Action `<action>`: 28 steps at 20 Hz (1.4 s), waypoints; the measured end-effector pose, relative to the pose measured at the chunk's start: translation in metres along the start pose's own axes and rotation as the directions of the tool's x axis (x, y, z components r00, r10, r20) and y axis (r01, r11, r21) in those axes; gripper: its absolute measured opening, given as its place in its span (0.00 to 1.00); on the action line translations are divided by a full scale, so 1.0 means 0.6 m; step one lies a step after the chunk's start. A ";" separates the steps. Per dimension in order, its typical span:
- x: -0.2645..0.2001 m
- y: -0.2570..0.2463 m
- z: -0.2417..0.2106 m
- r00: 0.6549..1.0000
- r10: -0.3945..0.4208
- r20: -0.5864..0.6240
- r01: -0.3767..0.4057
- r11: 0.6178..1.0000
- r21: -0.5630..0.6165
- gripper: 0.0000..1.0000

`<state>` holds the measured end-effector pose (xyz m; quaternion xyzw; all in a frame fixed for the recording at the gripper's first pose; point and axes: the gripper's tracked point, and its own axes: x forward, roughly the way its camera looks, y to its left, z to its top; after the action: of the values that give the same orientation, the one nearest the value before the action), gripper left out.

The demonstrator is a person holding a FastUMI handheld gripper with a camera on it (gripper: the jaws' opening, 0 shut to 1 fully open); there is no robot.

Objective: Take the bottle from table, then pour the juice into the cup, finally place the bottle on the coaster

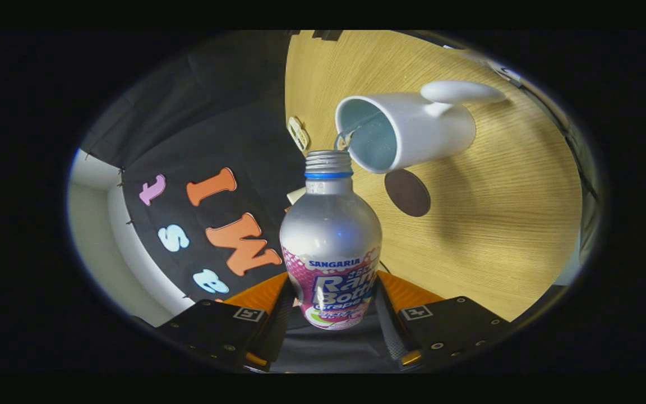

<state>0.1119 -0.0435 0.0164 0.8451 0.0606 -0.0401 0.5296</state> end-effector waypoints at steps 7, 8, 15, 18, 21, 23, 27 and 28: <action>-0.004 0.002 0.005 1.000 0.006 0.005 -0.006 1.000 0.030 0.72; -0.004 0.002 0.004 1.000 0.005 0.000 -0.005 0.999 0.035 0.72; -0.005 0.010 0.004 1.000 0.007 -0.005 -0.007 0.998 0.058 0.72; -0.004 0.011 0.013 1.000 0.010 0.006 -0.010 0.997 0.075 0.73; 0.001 0.015 0.015 1.000 0.015 0.005 -0.015 0.996 0.089 0.73; 0.001 0.012 0.016 1.000 0.012 0.005 -0.012 0.996 0.089 0.72; 0.003 0.008 0.027 1.000 0.003 0.009 -0.004 0.996 0.093 0.73; 0.001 0.006 0.028 1.000 0.000 0.010 -0.001 0.995 0.098 0.74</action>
<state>0.1130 -0.0600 0.0119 0.8700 0.0554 -0.0472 0.4877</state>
